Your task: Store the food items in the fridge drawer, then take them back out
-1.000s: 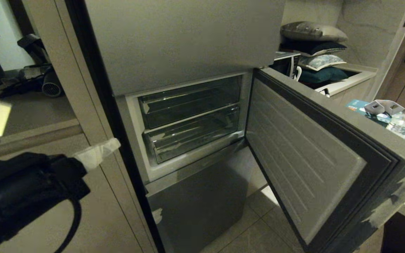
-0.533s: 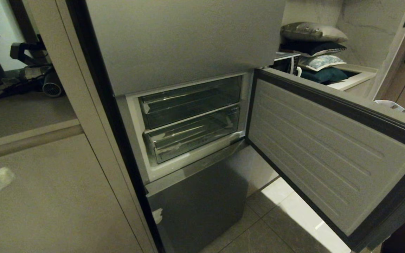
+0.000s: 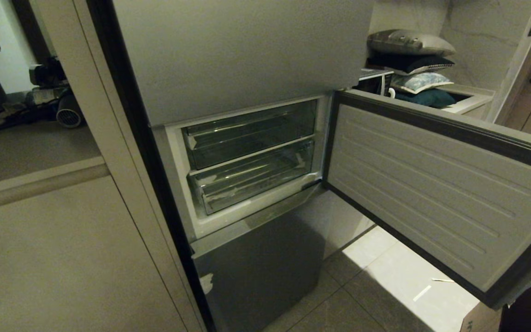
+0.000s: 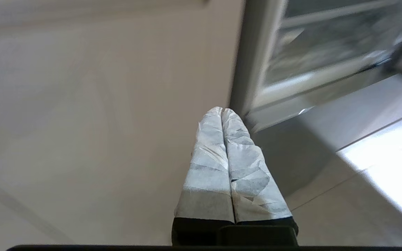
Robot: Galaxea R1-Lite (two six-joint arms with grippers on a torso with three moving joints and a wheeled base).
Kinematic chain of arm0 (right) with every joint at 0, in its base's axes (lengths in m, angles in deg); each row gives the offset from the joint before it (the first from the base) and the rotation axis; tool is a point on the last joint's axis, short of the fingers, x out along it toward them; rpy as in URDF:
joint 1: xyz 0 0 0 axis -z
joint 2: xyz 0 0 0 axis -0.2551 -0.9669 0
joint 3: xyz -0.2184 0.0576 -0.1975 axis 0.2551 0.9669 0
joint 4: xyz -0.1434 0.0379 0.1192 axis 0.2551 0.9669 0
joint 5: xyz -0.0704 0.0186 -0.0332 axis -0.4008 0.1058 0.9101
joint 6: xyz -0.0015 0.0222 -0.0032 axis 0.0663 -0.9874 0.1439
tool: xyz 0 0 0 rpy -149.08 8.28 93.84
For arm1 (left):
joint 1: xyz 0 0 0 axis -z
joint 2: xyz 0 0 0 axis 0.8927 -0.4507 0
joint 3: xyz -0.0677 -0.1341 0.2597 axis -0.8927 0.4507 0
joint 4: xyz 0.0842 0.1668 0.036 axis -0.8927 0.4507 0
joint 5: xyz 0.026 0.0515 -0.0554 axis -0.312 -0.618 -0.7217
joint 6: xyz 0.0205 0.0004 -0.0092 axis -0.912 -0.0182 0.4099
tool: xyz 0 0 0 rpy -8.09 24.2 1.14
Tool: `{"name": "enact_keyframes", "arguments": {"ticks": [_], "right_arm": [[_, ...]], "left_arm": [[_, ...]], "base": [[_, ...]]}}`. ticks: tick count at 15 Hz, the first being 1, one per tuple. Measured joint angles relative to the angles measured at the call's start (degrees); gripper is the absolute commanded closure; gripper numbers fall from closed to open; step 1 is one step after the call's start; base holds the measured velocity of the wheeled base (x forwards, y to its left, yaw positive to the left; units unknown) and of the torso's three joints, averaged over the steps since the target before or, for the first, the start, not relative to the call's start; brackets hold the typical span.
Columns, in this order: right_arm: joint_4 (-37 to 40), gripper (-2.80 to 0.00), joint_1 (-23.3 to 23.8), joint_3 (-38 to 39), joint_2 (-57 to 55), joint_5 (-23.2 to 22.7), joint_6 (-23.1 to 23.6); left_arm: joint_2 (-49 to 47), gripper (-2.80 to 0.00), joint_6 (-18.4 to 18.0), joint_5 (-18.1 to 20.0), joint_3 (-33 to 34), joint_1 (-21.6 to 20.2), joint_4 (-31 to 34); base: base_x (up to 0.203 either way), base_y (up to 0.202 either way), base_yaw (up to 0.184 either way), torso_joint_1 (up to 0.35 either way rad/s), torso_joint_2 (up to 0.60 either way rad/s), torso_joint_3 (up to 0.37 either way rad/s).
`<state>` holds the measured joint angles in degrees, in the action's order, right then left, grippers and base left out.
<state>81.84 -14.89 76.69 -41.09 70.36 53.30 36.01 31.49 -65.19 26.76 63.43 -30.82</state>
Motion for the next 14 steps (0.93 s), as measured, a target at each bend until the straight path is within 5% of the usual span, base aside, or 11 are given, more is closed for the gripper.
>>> {"name": "enact_keyframes", "arguments": {"ticks": [8,12,14], "right_arm": [[0.0,0.00,0.0,0.0,0.0,0.0,0.0],[0.0,0.00,0.0,0.0,0.0,0.0,-0.1],[0.0,0.00,0.0,0.0,0.0,0.0,-0.1]], "left_arm": [[7.9,0.00,-3.8,3.8,16.2,-2.7,-1.3],[13.0,0.00,-5.9,13.2,18.7,-0.3,3.5],[16.2,0.00,-6.2,13.9,18.7,0.3,4.4]], "base": [[0.000,0.000,0.000,0.000,0.00,0.000],[0.000,0.000,0.000,0.000,0.00,0.000],[0.000,0.000,0.000,0.000,0.00,0.000]]}}
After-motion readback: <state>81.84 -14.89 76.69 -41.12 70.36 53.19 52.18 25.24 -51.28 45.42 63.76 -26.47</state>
